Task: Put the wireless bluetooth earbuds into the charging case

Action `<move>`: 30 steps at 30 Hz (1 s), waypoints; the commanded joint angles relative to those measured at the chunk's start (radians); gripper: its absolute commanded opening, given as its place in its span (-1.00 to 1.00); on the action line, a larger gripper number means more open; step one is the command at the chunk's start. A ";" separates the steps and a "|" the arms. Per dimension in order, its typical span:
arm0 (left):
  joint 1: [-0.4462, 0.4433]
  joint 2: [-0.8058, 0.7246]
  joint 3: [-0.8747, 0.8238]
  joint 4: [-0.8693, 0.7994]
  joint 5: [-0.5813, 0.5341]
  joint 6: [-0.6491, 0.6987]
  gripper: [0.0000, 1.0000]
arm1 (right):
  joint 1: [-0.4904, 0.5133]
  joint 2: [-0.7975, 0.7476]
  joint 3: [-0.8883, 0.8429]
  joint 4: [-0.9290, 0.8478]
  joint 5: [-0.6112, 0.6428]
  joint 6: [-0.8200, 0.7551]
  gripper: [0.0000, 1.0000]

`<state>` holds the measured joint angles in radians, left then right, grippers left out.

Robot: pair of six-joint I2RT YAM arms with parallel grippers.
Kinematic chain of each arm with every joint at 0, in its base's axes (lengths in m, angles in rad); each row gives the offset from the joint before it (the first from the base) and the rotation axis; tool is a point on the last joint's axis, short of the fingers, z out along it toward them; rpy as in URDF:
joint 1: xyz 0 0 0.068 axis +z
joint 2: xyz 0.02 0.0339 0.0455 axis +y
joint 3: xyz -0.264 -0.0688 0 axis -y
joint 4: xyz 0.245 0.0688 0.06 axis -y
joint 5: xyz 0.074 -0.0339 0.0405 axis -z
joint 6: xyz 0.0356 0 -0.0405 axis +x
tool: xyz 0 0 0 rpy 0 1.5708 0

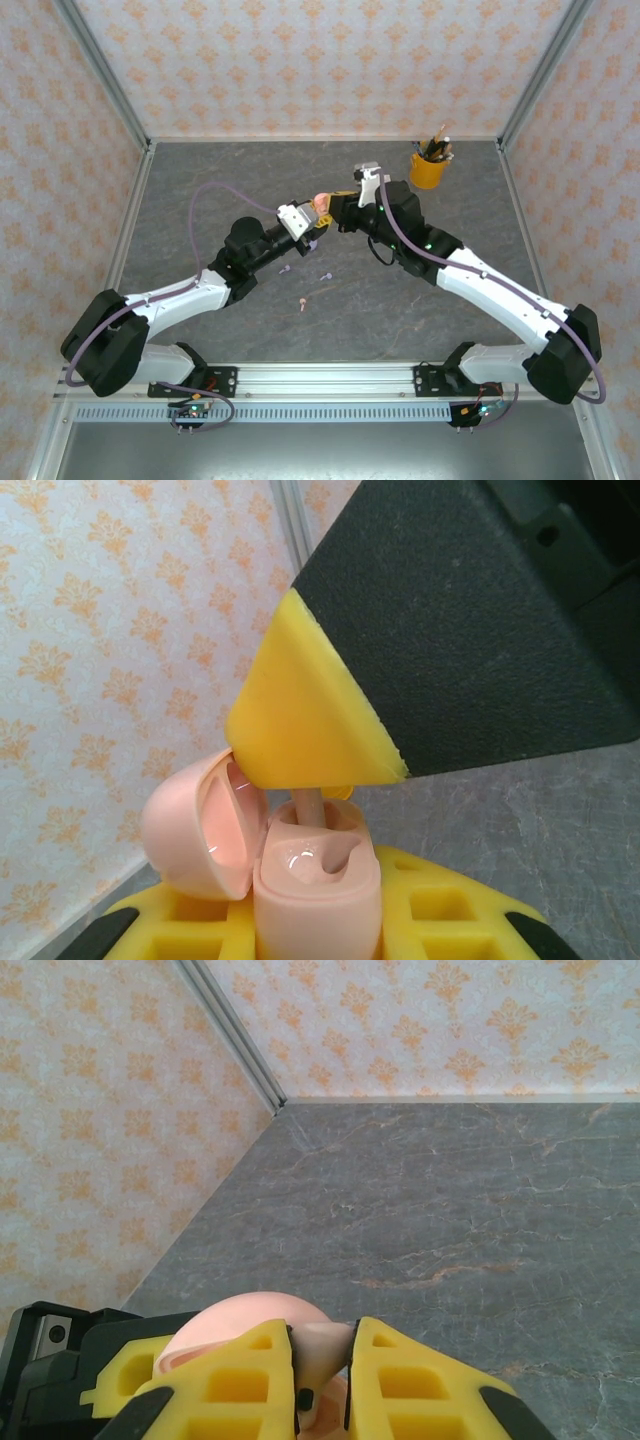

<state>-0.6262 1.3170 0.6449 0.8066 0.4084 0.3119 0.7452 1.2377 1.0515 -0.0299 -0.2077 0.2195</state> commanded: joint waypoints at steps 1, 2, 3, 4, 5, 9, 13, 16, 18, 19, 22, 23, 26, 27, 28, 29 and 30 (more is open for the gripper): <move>-0.009 -0.022 0.070 0.116 0.018 -0.005 -1.00 | 0.032 0.042 0.008 -0.151 -0.144 -0.049 -0.70; -0.009 -0.022 0.071 0.117 0.017 -0.005 -1.00 | 0.034 0.047 0.011 -0.158 -0.143 -0.051 -0.70; -0.009 -0.021 0.071 0.119 0.014 -0.007 -1.00 | 0.035 0.050 0.012 -0.160 -0.146 -0.053 -0.70; -0.009 -0.021 0.071 0.122 0.011 -0.009 -1.00 | 0.036 0.053 0.013 -0.164 -0.147 -0.054 -0.70; -0.010 -0.020 0.071 0.123 0.008 -0.010 -1.00 | 0.036 0.054 0.015 -0.170 -0.151 -0.057 -0.70; -0.009 -0.018 0.067 0.142 -0.004 -0.021 -1.00 | 0.037 0.063 0.023 -0.192 -0.158 -0.065 -0.70; -0.009 -0.016 0.059 0.156 -0.017 -0.033 -1.00 | 0.037 0.065 0.020 -0.198 -0.151 -0.061 -0.70; -0.009 -0.015 0.058 0.188 -0.018 -0.041 -1.00 | 0.037 0.068 0.017 -0.194 -0.139 -0.042 -0.69; -0.009 -0.016 0.058 0.187 -0.016 -0.042 -1.00 | 0.037 0.066 0.015 -0.190 -0.124 -0.028 -0.53; -0.010 -0.017 0.059 0.187 -0.015 -0.042 -1.00 | 0.037 0.062 0.013 -0.186 -0.113 -0.023 -0.44; -0.009 -0.018 0.056 0.184 -0.015 -0.044 -1.00 | 0.036 0.037 0.011 -0.176 -0.078 0.000 -0.24; -0.010 -0.019 0.056 0.184 -0.015 -0.046 -1.00 | 0.034 0.025 0.013 -0.173 -0.069 0.006 -0.17; -0.009 -0.019 0.053 0.180 -0.019 -0.046 -1.00 | 0.030 -0.013 0.029 -0.175 -0.067 0.024 -0.01; -0.009 -0.019 0.050 0.183 -0.020 -0.048 -1.00 | 0.029 -0.025 0.036 -0.182 -0.069 0.029 0.03; -0.010 -0.017 0.049 0.184 -0.022 -0.047 -1.00 | 0.028 -0.041 0.042 -0.185 -0.073 0.036 0.09; -0.010 -0.017 0.047 0.185 -0.024 -0.047 -1.00 | 0.026 -0.049 0.046 -0.189 -0.080 0.043 0.16; -0.009 -0.017 0.046 0.187 -0.025 -0.048 -1.00 | 0.026 -0.072 0.048 -0.190 -0.081 0.050 0.21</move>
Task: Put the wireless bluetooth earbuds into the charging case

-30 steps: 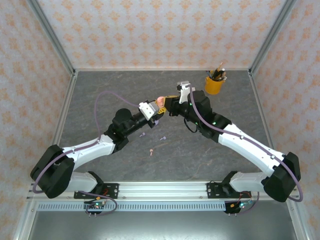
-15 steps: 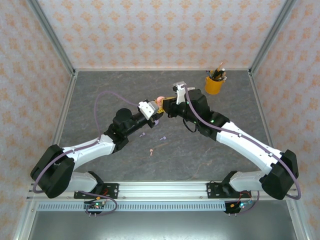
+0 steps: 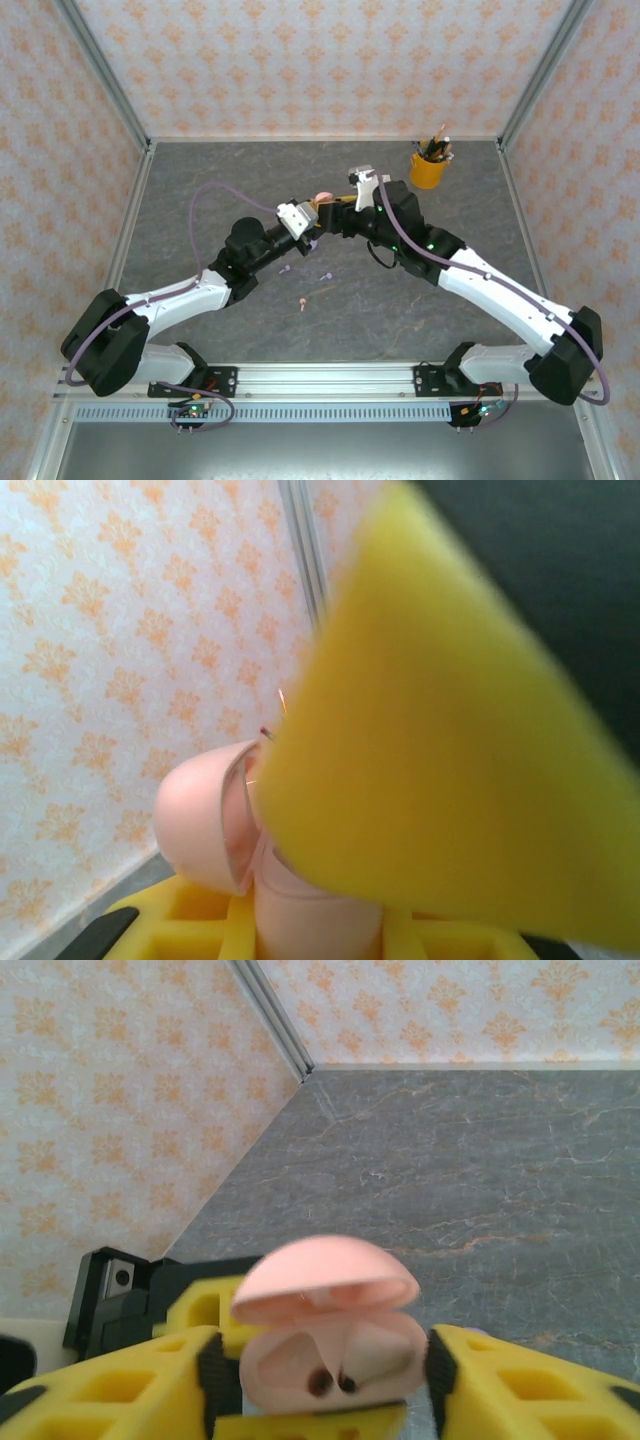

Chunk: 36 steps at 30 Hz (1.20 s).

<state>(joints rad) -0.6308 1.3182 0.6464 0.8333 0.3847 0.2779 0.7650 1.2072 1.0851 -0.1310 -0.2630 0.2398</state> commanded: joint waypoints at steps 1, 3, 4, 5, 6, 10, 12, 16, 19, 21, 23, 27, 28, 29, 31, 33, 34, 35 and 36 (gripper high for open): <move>-0.004 -0.017 0.042 0.164 -0.003 -0.013 -1.00 | 0.005 -0.065 0.017 -0.091 -0.024 0.038 0.25; -0.004 -0.017 0.039 0.165 -0.006 -0.013 -1.00 | 0.002 -0.099 0.021 -0.095 -0.013 0.054 0.30; -0.004 -0.015 0.038 0.170 -0.009 -0.013 -1.00 | 0.002 -0.114 0.024 -0.100 -0.004 0.061 0.30; -0.004 -0.016 0.036 0.171 -0.009 -0.013 -1.00 | 0.002 -0.124 0.028 -0.108 0.007 0.064 0.31; -0.004 -0.016 0.036 0.172 -0.010 -0.013 -1.00 | 0.002 -0.137 0.031 -0.113 0.017 0.070 0.31; -0.004 -0.021 0.029 0.171 -0.013 -0.008 -1.00 | 0.002 -0.185 0.022 -0.116 0.074 0.107 0.34; -0.004 -0.027 0.024 0.170 -0.015 -0.008 -1.00 | 0.002 -0.204 0.021 -0.121 0.101 0.123 0.35; -0.005 -0.042 0.012 0.163 -0.023 -0.007 -1.00 | 0.002 -0.213 0.027 -0.154 0.152 0.149 0.35; -0.005 -0.054 0.004 0.158 -0.026 -0.008 -1.00 | 0.002 -0.202 0.032 -0.175 0.175 0.166 0.35; -0.004 -0.061 -0.001 0.152 -0.036 -0.007 -1.00 | 0.002 -0.193 0.035 -0.191 0.196 0.182 0.34; -0.004 -0.067 -0.008 0.149 -0.057 -0.008 -1.00 | 0.002 -0.178 0.037 -0.213 0.206 0.200 0.33; -0.003 -0.076 -0.028 0.160 -0.156 0.005 -1.00 | 0.002 -0.109 0.049 -0.321 0.187 0.227 0.27; -0.001 -0.078 -0.038 0.172 -0.180 0.007 -1.00 | 0.002 -0.096 0.038 -0.335 0.180 0.239 0.26; 0.001 -0.080 -0.043 0.176 -0.207 0.006 -1.00 | 0.002 -0.082 0.022 -0.343 0.167 0.256 0.23; 0.006 -0.083 -0.050 0.180 -0.252 0.006 -1.00 | 0.002 -0.056 -0.009 -0.350 0.134 0.289 0.18; 0.018 -0.084 -0.060 0.194 -0.279 0.001 -1.00 | 0.013 -0.030 -0.044 -0.345 0.102 0.328 0.14; 0.027 -0.086 -0.064 0.200 -0.289 -0.006 -1.00 | 0.025 0.000 -0.060 -0.345 0.098 0.352 0.13; 0.037 -0.086 -0.067 0.204 -0.296 -0.014 -1.00 | 0.042 0.024 -0.075 -0.342 0.098 0.375 0.11; 0.044 -0.087 -0.069 0.209 -0.303 -0.022 -1.00 | 0.060 0.045 -0.083 -0.340 0.102 0.399 0.11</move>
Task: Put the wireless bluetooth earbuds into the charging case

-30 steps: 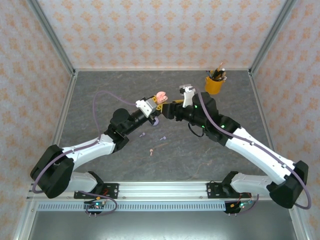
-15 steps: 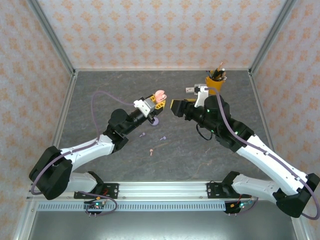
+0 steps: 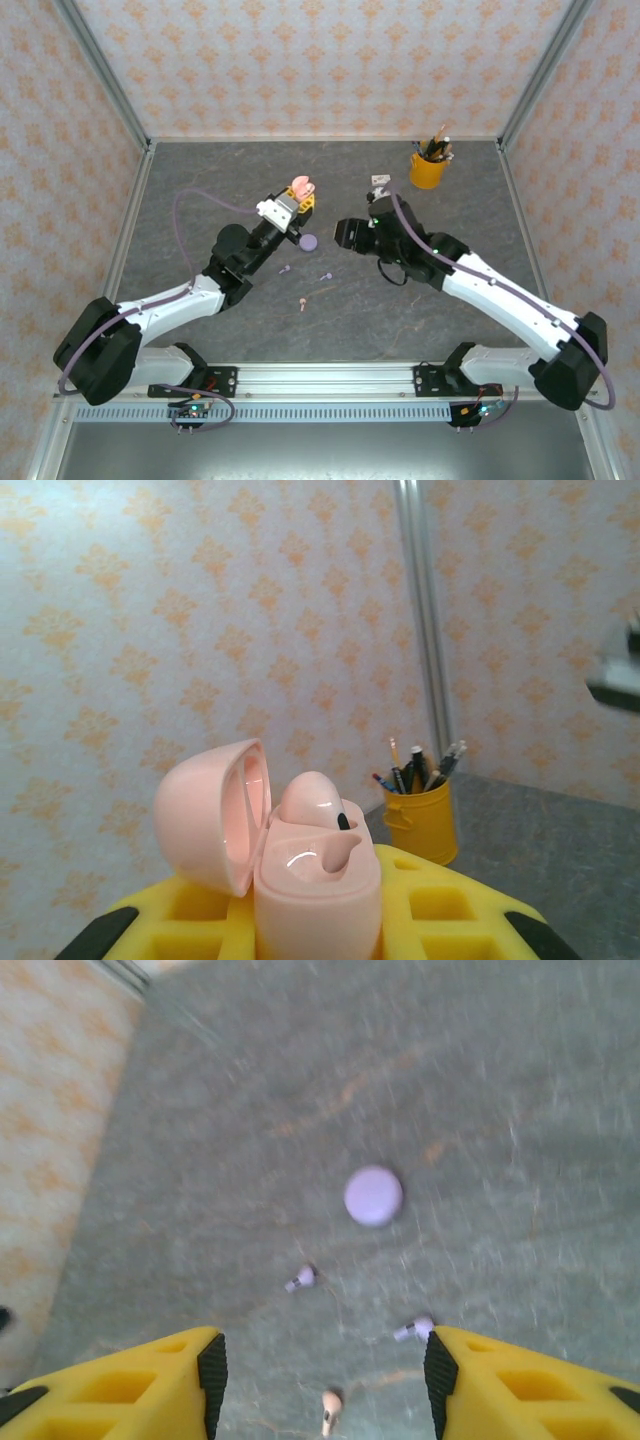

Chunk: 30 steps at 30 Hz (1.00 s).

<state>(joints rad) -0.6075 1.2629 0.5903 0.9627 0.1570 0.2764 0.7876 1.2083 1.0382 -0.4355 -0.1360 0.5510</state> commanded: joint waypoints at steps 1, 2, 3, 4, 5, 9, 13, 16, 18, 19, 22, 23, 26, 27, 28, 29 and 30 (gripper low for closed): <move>0.030 -0.032 -0.017 0.087 -0.082 -0.029 -1.00 | 0.063 0.072 -0.043 -0.034 -0.014 0.113 0.11; 0.037 -0.034 -0.021 0.092 -0.091 -0.036 -1.00 | 0.090 0.103 -0.046 -0.037 -0.001 0.139 0.10; 0.045 -0.034 -0.023 0.097 -0.099 -0.041 -1.00 | 0.110 0.131 -0.044 -0.039 0.010 0.161 0.09; 0.057 -0.036 -0.027 0.102 -0.106 -0.047 -1.00 | 0.135 0.163 -0.043 -0.039 0.018 0.190 0.08; 0.067 -0.040 -0.031 0.108 -0.112 -0.056 -1.00 | 0.157 0.195 -0.042 -0.037 0.026 0.219 0.08; 0.110 -0.053 -0.046 0.129 -0.134 -0.091 -1.00 | 0.215 0.321 -0.015 -0.046 0.034 0.310 0.04; 0.141 -0.077 -0.067 0.140 -0.156 -0.118 -1.00 | 0.272 0.431 0.037 -0.058 0.057 0.375 0.02; 0.155 -0.095 -0.084 0.142 -0.178 -0.133 -1.00 | 0.308 0.500 0.077 -0.063 0.070 0.408 0.02; 0.163 -0.100 -0.094 0.152 -0.185 -0.142 -1.00 | 0.324 0.540 0.113 -0.078 0.076 0.419 0.01; 0.168 -0.103 -0.098 0.155 -0.189 -0.147 -1.00 | 0.332 0.561 0.132 -0.091 0.084 0.425 0.01; 0.176 -0.109 -0.105 0.166 -0.192 -0.160 -1.00 | 0.345 0.612 0.183 -0.115 0.090 0.433 0.01; 0.178 -0.111 -0.106 0.168 -0.194 -0.163 -1.00 | 0.347 0.625 0.197 -0.124 0.095 0.435 0.01; 0.185 -0.114 -0.111 0.180 -0.201 -0.178 -1.00 | 0.346 0.661 0.230 -0.143 0.106 0.437 0.01; 0.187 -0.114 -0.113 0.187 -0.204 -0.184 -1.00 | 0.347 0.674 0.241 -0.152 0.112 0.436 0.01; 0.189 -0.113 -0.115 0.190 -0.207 -0.187 -1.00 | 0.347 0.685 0.252 -0.161 0.117 0.432 0.00; 0.190 -0.112 -0.115 0.193 -0.210 -0.191 -1.00 | 0.347 0.695 0.261 -0.168 0.121 0.431 0.00; 0.192 -0.113 -0.116 0.197 -0.212 -0.195 -1.00 | 0.347 0.706 0.271 -0.173 0.123 0.430 0.00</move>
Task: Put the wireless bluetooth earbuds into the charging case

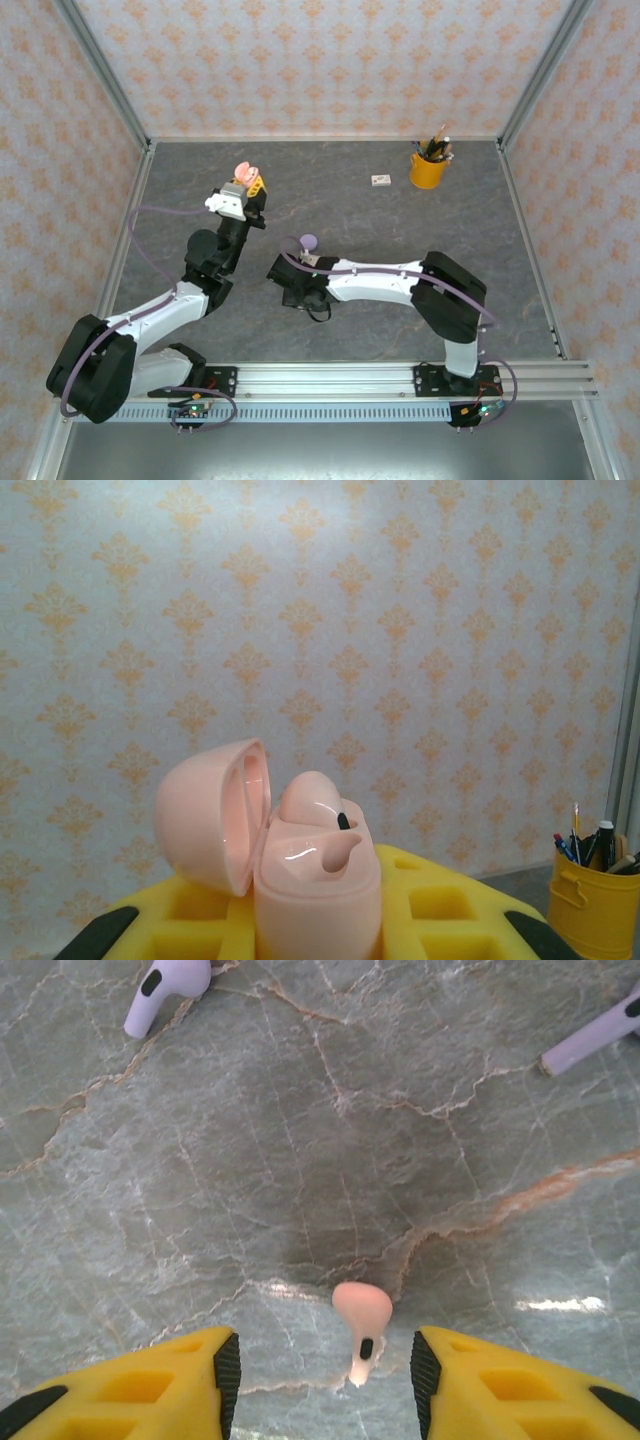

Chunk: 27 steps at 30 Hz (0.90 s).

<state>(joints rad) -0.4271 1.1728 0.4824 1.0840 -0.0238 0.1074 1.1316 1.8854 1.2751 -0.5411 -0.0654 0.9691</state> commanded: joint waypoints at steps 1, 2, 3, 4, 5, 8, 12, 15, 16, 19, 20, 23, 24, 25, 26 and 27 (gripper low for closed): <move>0.011 -0.022 -0.010 0.080 -0.029 -0.028 -1.00 | 0.003 0.040 0.041 -0.072 0.052 0.010 -0.01; 0.011 -0.022 -0.011 0.080 -0.030 -0.029 -1.00 | 0.003 0.049 0.047 -0.074 0.052 0.008 -0.01; 0.013 -0.024 -0.011 0.080 -0.030 -0.028 -1.00 | 0.002 0.059 0.053 -0.078 0.050 0.008 -0.02; 0.011 -0.025 -0.013 0.082 -0.031 -0.027 -1.00 | 0.003 0.068 0.058 -0.080 0.050 0.008 -0.02; 0.013 -0.027 -0.014 0.082 -0.031 -0.026 -1.00 | 0.003 0.074 0.059 -0.081 0.050 0.009 -0.03; 0.014 -0.032 -0.019 0.083 -0.028 -0.026 -1.00 | 0.003 0.088 0.062 -0.082 0.058 0.013 -0.06; 0.016 -0.035 -0.024 0.087 -0.024 -0.029 -1.00 | 0.003 0.100 0.072 -0.092 0.074 0.011 -0.11; 0.016 -0.035 -0.027 0.090 -0.022 -0.032 -1.00 | 0.003 0.113 0.084 -0.099 0.078 0.008 -0.15; 0.016 -0.035 -0.026 0.090 -0.022 -0.032 -1.00 | 0.003 0.119 0.086 -0.101 0.078 0.008 -0.17; 0.016 -0.035 -0.027 0.091 -0.021 -0.034 -1.00 | 0.002 0.125 0.087 -0.100 0.073 0.010 -0.21; 0.016 -0.035 -0.027 0.093 -0.022 -0.035 -1.00 | 0.003 0.126 0.087 -0.100 0.072 0.010 -0.22; 0.016 -0.035 -0.027 0.093 -0.021 -0.037 -1.00 | 0.002 0.128 0.083 -0.098 0.066 0.010 -0.27; 0.017 -0.035 -0.025 0.094 -0.021 -0.037 -1.00 | 0.003 0.127 0.080 -0.096 0.065 0.010 -0.27; 0.016 -0.035 -0.025 0.094 -0.018 -0.036 -1.00 | 0.003 0.128 0.080 -0.095 0.065 0.010 -0.28; 0.016 -0.035 -0.025 0.094 -0.019 -0.036 -1.00 | 0.003 0.128 0.079 -0.094 0.064 0.008 -0.30; 0.017 -0.035 -0.025 0.094 -0.019 -0.037 -1.00 | 0.003 0.130 0.077 -0.092 0.063 0.007 -0.32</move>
<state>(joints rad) -0.4225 1.1599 0.4671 1.1198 -0.0349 0.0780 1.1316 1.9812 1.3453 -0.6216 -0.0246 0.9691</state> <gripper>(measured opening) 0.224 0.344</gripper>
